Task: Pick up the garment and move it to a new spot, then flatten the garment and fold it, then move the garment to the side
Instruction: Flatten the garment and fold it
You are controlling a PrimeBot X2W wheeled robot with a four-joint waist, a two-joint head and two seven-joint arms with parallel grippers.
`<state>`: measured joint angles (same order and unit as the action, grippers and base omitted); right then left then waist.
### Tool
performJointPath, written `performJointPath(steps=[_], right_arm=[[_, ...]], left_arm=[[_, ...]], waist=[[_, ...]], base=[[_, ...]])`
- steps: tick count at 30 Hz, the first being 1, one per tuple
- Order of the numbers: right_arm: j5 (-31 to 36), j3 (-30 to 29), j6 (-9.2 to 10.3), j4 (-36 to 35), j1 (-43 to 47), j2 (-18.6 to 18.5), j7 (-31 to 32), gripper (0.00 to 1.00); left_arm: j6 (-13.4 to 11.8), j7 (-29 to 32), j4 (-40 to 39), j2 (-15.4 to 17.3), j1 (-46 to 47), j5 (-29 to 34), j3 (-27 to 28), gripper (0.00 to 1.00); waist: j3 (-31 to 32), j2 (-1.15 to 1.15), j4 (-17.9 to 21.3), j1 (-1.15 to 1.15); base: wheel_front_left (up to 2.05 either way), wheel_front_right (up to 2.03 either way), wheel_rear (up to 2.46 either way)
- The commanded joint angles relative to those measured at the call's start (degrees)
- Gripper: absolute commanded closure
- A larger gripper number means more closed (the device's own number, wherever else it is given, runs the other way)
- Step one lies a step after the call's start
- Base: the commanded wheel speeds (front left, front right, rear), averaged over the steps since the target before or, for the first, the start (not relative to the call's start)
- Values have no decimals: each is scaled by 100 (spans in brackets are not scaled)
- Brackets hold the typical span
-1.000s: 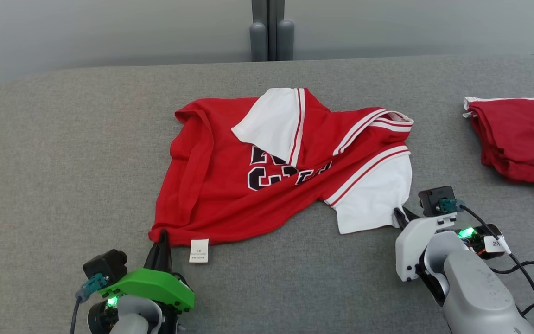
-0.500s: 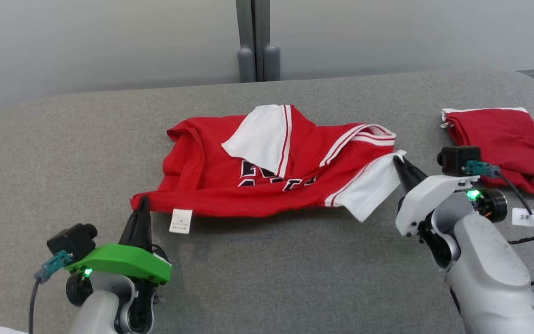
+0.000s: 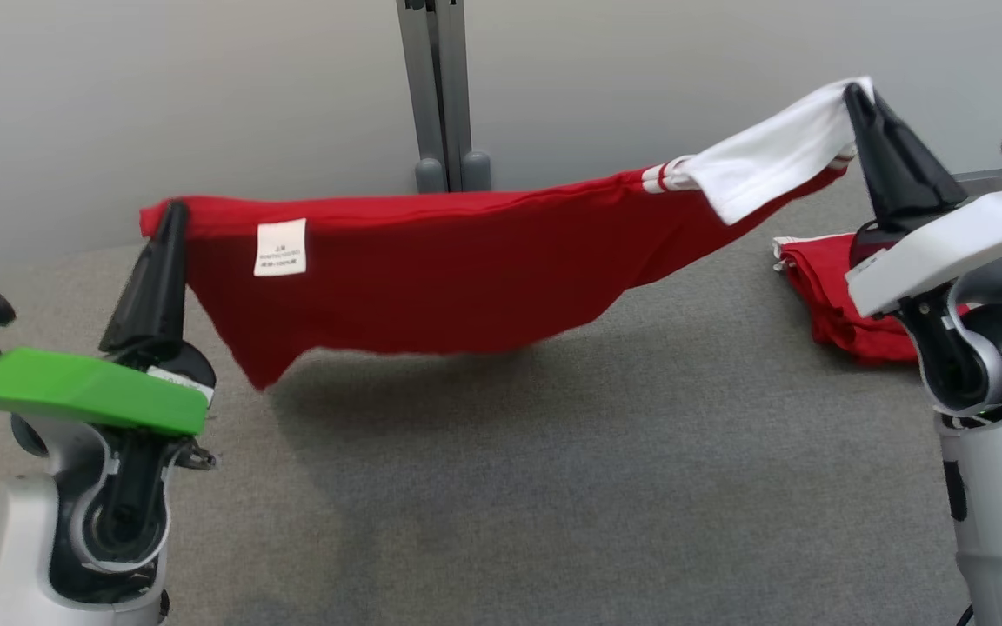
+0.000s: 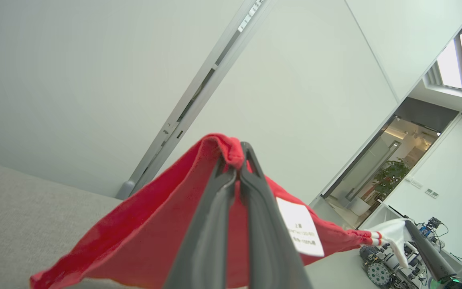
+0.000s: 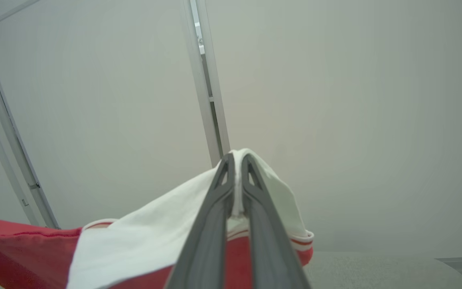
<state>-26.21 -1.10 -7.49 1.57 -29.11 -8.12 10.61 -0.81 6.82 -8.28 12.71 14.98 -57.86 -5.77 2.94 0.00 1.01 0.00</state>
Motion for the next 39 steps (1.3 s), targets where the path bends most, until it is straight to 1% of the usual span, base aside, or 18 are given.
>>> performJointPath(steps=[1,4,7,12,15,19,22,25,28,30,35,39], right_arm=[[-15,-98,2,-307,29,-9,103,100],[-9,-262,2,-986,6,51,361,100],[35,-447,2,-1620,-70,69,623,100],[164,-725,2,-2373,-128,73,1025,100],[261,-822,2,-2555,-34,75,1204,100],[394,-809,2,-2432,113,99,1287,100],[614,-673,2,-2158,-11,45,1171,100],[705,-535,2,-1734,-462,77,993,100],[1061,-263,2,-1105,-1250,-32,686,100],[1288,-100,2,-553,-1905,4,429,100],[1857,130,3,836,-3610,250,-328,100],[2321,45,3,1906,-4728,448,-1045,100]], left_arm=[[-132,142,-301,97,176,-78,56,100],[-383,430,-964,206,281,-156,106,100],[-589,682,-1558,343,474,-79,101,100],[-814,1042,-2091,559,754,48,-2,100],[-885,1191,-2126,653,872,132,-82,100],[-869,1269,-1893,686,1019,244,-220,100],[-800,1295,-1585,692,1257,320,-338,100],[-708,1268,-1161,762,1707,493,-411,100],[-575,1226,-527,803,2473,731,-464,100],[-451,1125,30,929,3117,999,-497,100],[-230,552,1555,954,4735,1616,-539,100],[20,-106,2795,903,5781,2097,-709,100]], waist=[[63,0,64,0],[85,0,94,0],[87,0,121,0],[39,0,146,0],[-52,0,165,0],[-263,0,172,0],[-601,0,185,0],[-1011,0,209,0],[-1528,0,250,0],[-1817,0,277,0],[-2473,0,389,0],[-2831,0,442,0]], base=[[0,0,0],[0,0,0],[0,0,0],[0,0,0],[0,0,0],[0,0,0],[0,0,0],[0,0,0],[0,0,0],[0,0,0],[0,0,0],[0,0,0]])
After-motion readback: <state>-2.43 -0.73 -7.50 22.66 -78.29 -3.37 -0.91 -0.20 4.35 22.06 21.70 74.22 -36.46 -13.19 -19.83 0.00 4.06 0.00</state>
